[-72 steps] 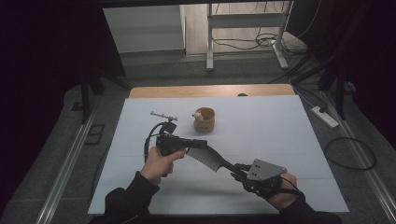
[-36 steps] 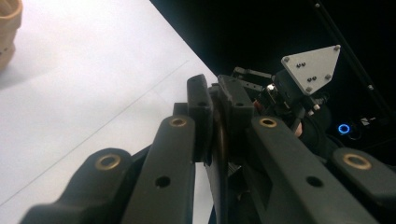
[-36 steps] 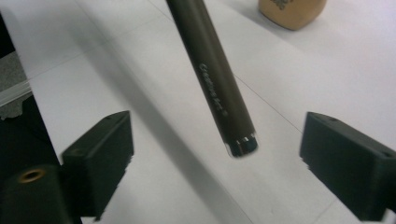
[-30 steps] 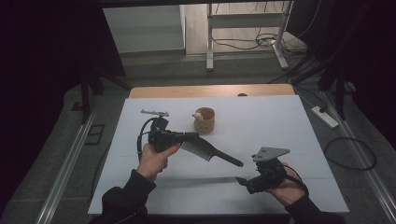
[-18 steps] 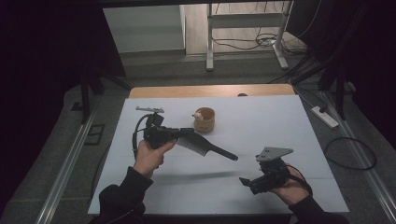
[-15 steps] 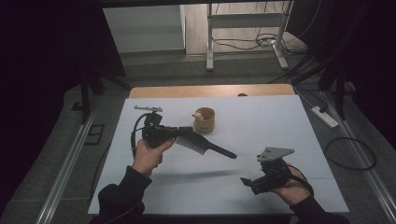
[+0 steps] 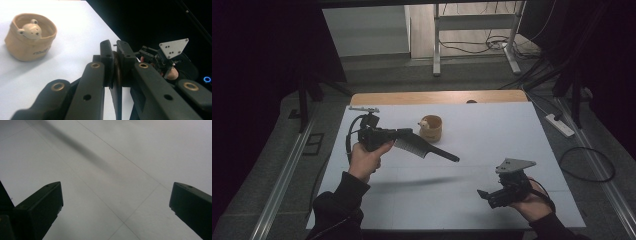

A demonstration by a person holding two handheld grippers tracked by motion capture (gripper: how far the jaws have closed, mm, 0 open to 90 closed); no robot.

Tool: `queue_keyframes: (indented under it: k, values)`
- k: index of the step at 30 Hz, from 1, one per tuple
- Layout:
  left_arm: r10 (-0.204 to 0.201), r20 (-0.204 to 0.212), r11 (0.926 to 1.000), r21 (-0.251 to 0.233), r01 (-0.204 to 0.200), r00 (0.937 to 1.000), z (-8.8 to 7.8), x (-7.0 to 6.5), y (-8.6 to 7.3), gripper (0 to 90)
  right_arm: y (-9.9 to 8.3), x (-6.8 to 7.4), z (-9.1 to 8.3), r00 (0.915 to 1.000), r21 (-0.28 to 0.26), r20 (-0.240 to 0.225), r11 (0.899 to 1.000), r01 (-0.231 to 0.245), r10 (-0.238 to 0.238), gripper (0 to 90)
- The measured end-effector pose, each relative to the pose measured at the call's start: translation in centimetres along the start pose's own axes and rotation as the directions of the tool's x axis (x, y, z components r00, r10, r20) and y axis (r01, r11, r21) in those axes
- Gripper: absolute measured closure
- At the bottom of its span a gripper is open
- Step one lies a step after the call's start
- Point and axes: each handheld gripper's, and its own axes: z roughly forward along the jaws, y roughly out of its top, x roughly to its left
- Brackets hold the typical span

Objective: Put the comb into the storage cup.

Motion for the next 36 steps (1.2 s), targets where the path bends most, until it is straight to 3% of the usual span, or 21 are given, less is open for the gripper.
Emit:
queue_keyframes:
  k: [17,36]
  values:
    - [-0.019,-0.049,0.9995,-0.026,0.017,0.9986,-1.7,0.7,1.9,83.6,-1.8,-1.0,-1.5,0.9961,0.002,0.067,0.998,-0.057,0.056,0.0]
    - [-0.035,-0.106,0.998,-0.057,0.029,0.9937,-2.7,1.1,4.6,83.6,-3.5,-1.9,-2.9,0.9845,0.018,0.129,0.992,-0.122,0.118,0.0]
